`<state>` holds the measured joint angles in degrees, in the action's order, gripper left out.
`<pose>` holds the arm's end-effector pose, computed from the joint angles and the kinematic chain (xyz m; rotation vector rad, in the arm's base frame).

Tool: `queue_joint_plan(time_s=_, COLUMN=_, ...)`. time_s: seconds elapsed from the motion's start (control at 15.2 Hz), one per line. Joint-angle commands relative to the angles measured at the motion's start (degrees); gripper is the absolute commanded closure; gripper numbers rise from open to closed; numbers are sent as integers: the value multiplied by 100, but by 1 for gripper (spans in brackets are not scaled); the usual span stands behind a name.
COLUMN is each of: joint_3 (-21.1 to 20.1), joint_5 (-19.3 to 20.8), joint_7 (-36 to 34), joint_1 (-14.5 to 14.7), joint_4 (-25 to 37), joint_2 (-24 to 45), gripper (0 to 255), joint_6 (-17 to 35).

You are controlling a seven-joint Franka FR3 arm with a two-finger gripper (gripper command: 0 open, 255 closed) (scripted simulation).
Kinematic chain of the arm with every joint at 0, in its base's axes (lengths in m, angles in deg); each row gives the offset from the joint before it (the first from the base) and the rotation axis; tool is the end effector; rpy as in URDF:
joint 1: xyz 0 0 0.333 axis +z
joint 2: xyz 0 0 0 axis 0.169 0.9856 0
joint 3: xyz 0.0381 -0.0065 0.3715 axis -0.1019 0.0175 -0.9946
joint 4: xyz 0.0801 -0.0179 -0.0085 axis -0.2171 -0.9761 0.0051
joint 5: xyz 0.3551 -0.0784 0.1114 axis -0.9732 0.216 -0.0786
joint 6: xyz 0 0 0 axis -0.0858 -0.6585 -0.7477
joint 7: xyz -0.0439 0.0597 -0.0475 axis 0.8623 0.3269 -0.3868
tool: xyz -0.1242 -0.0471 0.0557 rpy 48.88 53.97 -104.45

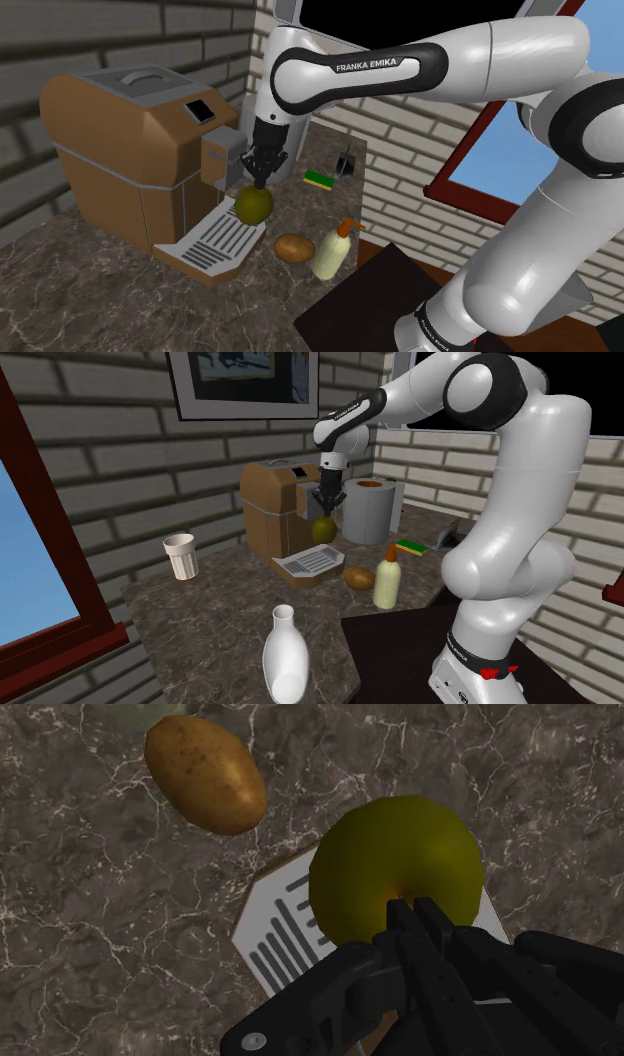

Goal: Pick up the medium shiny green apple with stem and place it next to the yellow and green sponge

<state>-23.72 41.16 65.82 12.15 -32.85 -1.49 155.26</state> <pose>0.5081 0.2290 0.4590 -3.0177 -0.0789 0.1716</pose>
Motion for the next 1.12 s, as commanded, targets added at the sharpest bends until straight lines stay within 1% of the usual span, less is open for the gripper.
queue_joint_plan(time_s=0.0, joint_3=127, joint_5=-50, joint_7=317, joint_1=-160, joint_4=-179, joint_2=-159, gripper=255, joint_6=-11)
queue_joint_plan(time_s=0.53, joint_3=670, joint_5=-33, joint_7=1415, joint_1=-730, joint_4=-418, joint_2=-398, gripper=255, joint_6=-152)
queue_joint_plan(time_s=1.06, joint_3=1213, joint_5=117, joint_7=2435, joint_1=-1282, joint_4=-243, joint_2=-281, gripper=255, joint_6=-338)
